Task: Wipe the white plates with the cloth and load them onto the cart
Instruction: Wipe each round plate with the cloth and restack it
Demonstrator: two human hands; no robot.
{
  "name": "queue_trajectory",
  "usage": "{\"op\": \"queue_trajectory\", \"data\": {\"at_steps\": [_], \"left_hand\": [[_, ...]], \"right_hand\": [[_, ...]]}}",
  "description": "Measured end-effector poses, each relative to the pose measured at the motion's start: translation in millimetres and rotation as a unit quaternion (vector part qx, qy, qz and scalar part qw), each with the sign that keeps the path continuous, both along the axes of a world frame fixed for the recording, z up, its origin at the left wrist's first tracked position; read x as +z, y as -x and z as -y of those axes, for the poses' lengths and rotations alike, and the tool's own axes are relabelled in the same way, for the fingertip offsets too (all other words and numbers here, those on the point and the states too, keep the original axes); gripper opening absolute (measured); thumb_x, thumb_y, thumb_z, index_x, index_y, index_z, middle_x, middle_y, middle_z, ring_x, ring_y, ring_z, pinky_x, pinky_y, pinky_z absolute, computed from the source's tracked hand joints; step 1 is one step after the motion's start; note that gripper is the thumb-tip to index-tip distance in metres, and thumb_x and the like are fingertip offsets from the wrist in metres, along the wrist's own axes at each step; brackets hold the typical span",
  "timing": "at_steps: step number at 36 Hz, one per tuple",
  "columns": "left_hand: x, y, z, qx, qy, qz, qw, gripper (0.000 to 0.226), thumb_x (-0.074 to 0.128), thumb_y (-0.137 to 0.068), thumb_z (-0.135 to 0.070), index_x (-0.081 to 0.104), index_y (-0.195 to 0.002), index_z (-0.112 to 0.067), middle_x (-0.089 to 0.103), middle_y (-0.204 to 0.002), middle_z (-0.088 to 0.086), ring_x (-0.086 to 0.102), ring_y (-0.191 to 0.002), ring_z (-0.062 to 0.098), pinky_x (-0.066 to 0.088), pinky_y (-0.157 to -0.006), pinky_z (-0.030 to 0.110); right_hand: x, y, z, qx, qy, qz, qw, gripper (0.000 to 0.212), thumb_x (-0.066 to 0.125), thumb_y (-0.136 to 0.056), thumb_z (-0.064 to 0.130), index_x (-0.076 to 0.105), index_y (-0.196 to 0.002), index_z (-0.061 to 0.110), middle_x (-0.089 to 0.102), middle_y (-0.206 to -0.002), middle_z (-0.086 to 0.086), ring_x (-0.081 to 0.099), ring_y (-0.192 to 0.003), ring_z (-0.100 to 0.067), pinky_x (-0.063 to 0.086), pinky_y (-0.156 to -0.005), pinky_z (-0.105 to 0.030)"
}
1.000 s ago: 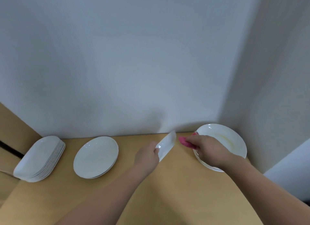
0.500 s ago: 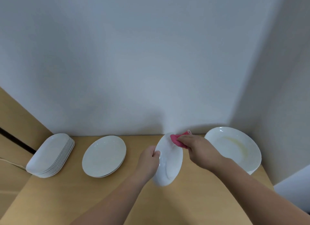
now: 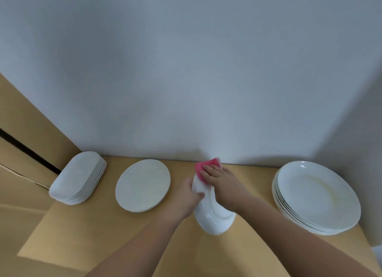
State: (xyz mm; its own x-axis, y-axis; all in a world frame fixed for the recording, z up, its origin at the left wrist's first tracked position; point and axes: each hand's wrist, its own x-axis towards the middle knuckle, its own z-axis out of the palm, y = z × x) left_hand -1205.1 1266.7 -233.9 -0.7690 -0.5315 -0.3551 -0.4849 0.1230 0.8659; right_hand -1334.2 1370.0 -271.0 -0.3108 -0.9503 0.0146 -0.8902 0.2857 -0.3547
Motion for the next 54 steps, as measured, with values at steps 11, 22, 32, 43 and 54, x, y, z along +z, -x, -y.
{"op": "queue_trajectory", "data": {"at_steps": [11, 22, 32, 43, 54], "left_hand": [[-22.6, -7.2, 18.5, 0.017, 0.057, 0.079, 0.995, 0.031, 0.062, -0.087, -0.013, 0.053, -0.116, -0.019, 0.060, -0.100, -0.008, 0.055, -0.087, 0.006, 0.041, -0.062, 0.015], [-36.8, -17.9, 21.5, 0.049, 0.030, 0.097, 0.994, 0.033, 0.063, -0.089, -0.016, 0.050, -0.119, -0.017, 0.056, -0.108, -0.004, 0.054, -0.096, 0.014, 0.041, -0.063, 0.016], [-43.1, -23.1, 19.7, 0.082, -0.004, 0.098, 0.992, 0.037, 0.064, -0.087, -0.015, 0.053, -0.122, -0.010, 0.061, -0.115, 0.003, 0.059, -0.104, 0.019, 0.053, -0.090, 0.039], [-52.5, -32.4, 11.7, 0.120, -0.051, 0.087, 0.988, 0.038, 0.064, -0.087, -0.017, 0.055, -0.123, -0.012, 0.063, -0.116, 0.004, 0.061, -0.106, 0.022, 0.053, -0.094, 0.047], [-60.3, -37.9, -4.3, 0.160, -0.073, 0.046, 0.983, 0.020, 0.064, -0.087, -0.015, 0.055, -0.105, -0.019, 0.064, -0.107, 0.001, 0.062, -0.099, 0.020, 0.055, -0.089, 0.047]], "right_hand": [[-19.7, 25.3, 28.3, -0.023, -0.013, 0.122, 0.992, 0.073, 0.037, -0.085, -0.005, 0.030, -0.150, 0.028, 0.023, -0.158, 0.011, 0.012, -0.146, -0.010, -0.008, -0.106, -0.005], [-47.8, 48.2, 15.4, -0.149, -0.034, 0.288, 0.945, 0.059, 0.036, -0.097, 0.008, 0.035, -0.146, 0.041, 0.035, -0.150, 0.020, 0.030, -0.139, -0.004, 0.019, -0.110, -0.016], [-69.5, 31.1, -18.7, -0.229, 0.005, 0.433, 0.872, 0.049, 0.031, -0.103, 0.022, 0.031, -0.146, 0.045, 0.028, -0.151, 0.024, 0.022, -0.142, -0.004, 0.015, -0.117, -0.025], [-85.1, -13.0, -56.5, -0.267, 0.069, 0.458, 0.845, 0.051, 0.032, -0.104, 0.017, 0.024, -0.150, 0.039, 0.022, -0.153, 0.026, 0.019, -0.142, 0.002, 0.016, -0.120, -0.029], [-85.9, -62.3, -74.6, -0.340, 0.090, 0.431, 0.831, 0.065, 0.031, -0.099, 0.001, 0.016, -0.151, 0.037, 0.031, -0.156, 0.004, 0.040, -0.128, -0.014, 0.031, -0.111, -0.031]]}}
